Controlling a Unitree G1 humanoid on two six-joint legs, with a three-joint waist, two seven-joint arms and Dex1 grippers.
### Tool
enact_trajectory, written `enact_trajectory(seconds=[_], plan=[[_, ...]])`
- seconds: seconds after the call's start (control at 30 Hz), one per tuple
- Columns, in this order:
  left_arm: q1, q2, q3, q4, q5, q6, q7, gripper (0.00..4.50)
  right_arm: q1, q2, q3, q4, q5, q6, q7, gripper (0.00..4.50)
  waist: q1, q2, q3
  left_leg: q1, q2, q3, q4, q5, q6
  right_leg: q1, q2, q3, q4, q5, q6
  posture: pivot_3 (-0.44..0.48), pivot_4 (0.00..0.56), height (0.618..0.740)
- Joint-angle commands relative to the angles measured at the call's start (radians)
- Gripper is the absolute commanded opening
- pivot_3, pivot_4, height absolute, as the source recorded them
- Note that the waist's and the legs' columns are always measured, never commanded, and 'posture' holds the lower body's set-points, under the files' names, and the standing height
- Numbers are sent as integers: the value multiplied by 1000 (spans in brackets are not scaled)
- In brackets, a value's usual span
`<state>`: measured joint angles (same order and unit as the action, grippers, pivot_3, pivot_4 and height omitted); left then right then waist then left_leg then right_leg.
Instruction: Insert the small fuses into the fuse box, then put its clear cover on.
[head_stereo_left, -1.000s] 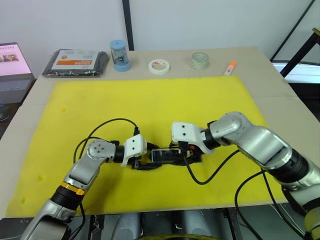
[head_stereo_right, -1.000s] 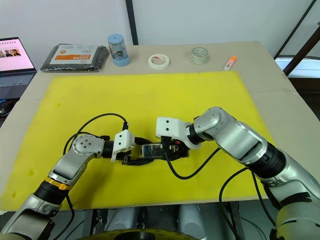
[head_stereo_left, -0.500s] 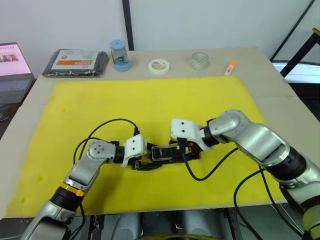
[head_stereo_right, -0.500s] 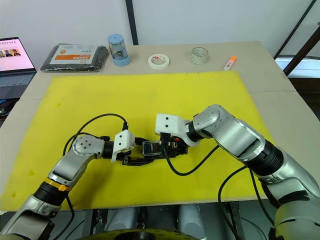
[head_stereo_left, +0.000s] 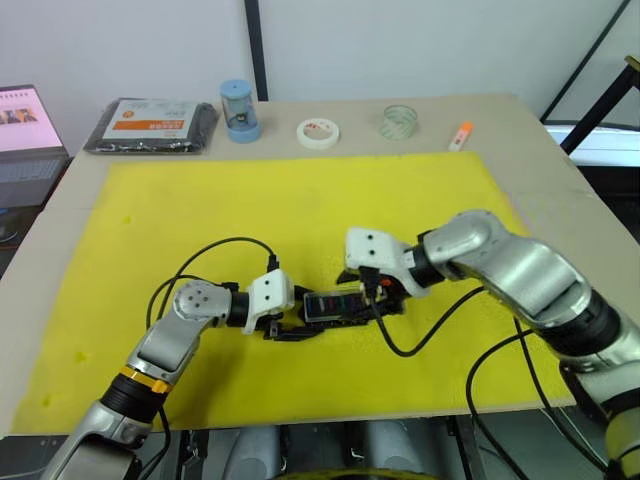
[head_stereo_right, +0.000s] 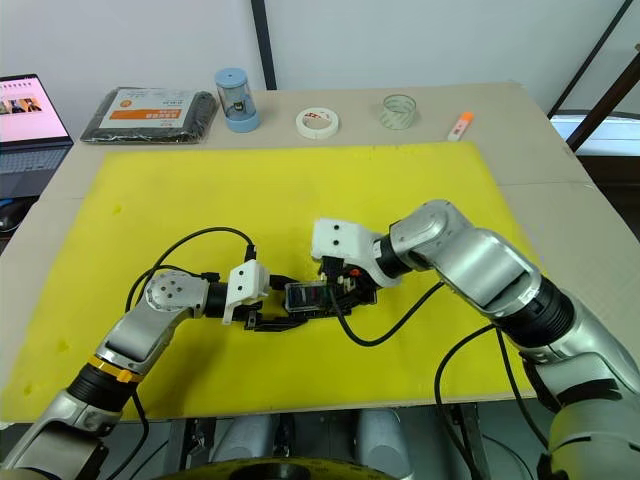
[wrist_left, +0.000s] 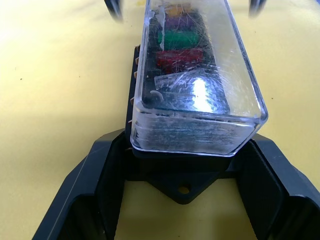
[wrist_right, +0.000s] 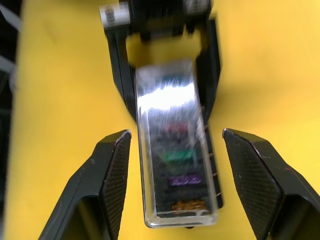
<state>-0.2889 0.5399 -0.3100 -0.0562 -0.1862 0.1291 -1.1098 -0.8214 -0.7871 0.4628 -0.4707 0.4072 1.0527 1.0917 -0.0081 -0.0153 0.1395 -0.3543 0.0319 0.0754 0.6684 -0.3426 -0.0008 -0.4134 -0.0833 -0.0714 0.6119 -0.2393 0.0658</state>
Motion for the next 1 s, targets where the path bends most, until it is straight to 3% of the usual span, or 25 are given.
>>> enact_trajectory(seconds=[0.03, 0.2, 0.23, 0.33, 0.53, 1.0], plan=[[2, 2, -2, -11, 2, 8, -1, 2754, -27, -10, -76, -27, 42, 2, 14, 3128, 0, 0, 0, 0, 0, 0, 0, 0, 0, 0, 0, 0, 0, 0, 0, 0, 150, 740], [-1, 0, -1, -3, 2, 6, -2, 2754, 28, -4, -130, -6, 34, -122, 12, 3128, 0, 0, 0, 0, 0, 0, 0, 0, 0, 0, 0, 0, 0, 0, 0, 0, 150, 740], [-2, 0, -1, -2, 2, 6, -2, 2754, 53, 5, -141, 2, 27, -169, 8, 2939, 0, 0, 0, 0, 0, 0, 0, 0, 0, 0, 0, 0, 0, 0, 0, 0, 150, 740], [-4, 0, -1, 1, 2, 6, -3, 2754, 101, 24, -161, 18, 27, -233, 4, 2204, 0, 0, 0, 0, 0, 0, 0, 0, 0, 1, 0, 0, 0, 0, 0, 0, 150, 740], [-2, 5, -2, -2, 2, 9, -8, 2754, 146, 74, -193, 47, 51, -286, -8, 94, 0, 0, 0, 0, 0, 0, 0, 0, 0, 0, 0, 0, 0, 0, 0, 0, 150, 740], [3, 11, 1, -11, 0, 21, -11, 2754, 161, 75, -174, 45, 87, -268, 16, 38, 0, 0, 0, 0, 0, 0, 0, 0, 0, 1, 0, 0, 0, 0, 0, 0, 150, 740]])
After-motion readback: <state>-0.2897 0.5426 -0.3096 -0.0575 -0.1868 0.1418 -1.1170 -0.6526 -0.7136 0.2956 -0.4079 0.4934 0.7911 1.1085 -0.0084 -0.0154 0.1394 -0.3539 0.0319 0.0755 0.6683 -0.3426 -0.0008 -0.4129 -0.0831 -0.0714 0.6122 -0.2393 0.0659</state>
